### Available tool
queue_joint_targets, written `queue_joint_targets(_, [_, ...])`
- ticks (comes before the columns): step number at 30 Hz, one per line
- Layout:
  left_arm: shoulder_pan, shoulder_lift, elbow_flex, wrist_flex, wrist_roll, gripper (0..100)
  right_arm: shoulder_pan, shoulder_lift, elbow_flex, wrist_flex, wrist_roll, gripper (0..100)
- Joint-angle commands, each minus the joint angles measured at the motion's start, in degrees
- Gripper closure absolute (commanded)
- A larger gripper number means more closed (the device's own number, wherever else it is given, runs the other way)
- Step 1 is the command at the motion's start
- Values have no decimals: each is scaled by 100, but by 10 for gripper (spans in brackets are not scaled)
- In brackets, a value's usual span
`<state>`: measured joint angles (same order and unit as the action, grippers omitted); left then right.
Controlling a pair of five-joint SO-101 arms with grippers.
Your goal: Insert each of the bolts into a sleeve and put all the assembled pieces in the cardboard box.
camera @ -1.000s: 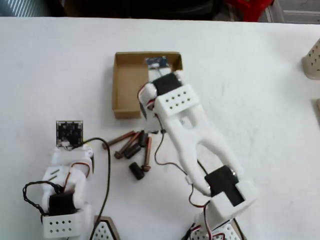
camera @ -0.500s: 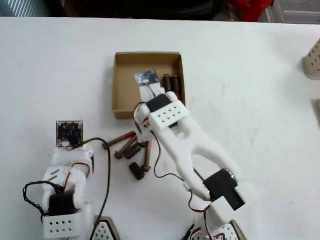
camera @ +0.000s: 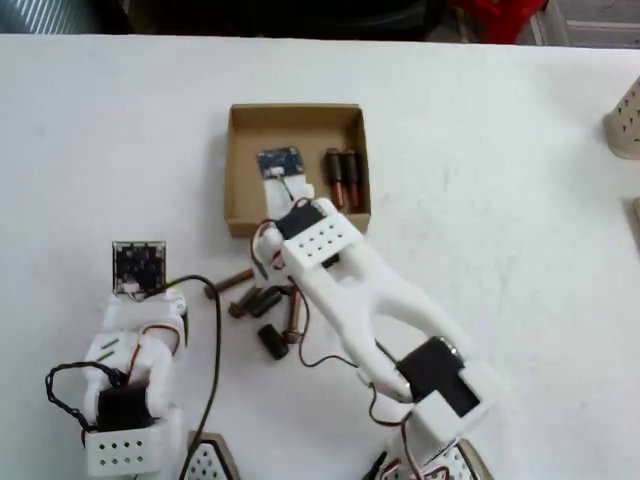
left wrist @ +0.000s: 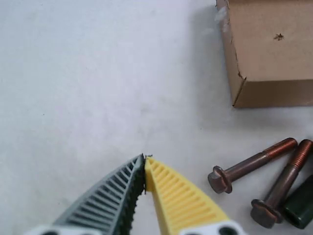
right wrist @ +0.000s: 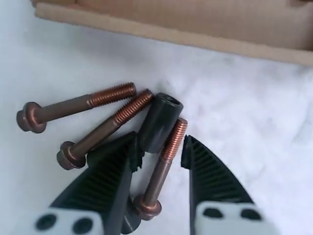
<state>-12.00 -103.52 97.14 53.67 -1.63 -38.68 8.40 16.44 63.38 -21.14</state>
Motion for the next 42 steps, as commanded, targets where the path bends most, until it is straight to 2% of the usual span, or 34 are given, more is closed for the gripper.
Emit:
queue_joint_targets(1, [-4,13,-9,9,-62,977,-40,207,-44,-242,-105,888])
queue_joint_targets(20, [-4,13,-9,18,-62,977,-48,848,-88,-831,-97,892])
queue_joint_targets(28, [-4,13,-9,26,-62,977,-13,866,-264,-681,-53,893])
queue_joint_targets(32, [-4,13,-9,26,-62,977,163,866,-255,-655,-35,903])
queue_joint_targets(36, [-4,13,-9,26,-62,977,576,857,-246,-646,141,985])
queue_joint_targets(39, [-4,13,-9,26,-62,977,796,822,-246,-646,519,966])
queue_joint_targets(42, [-4,13,-9,26,-62,977,831,822,-264,-646,563,960])
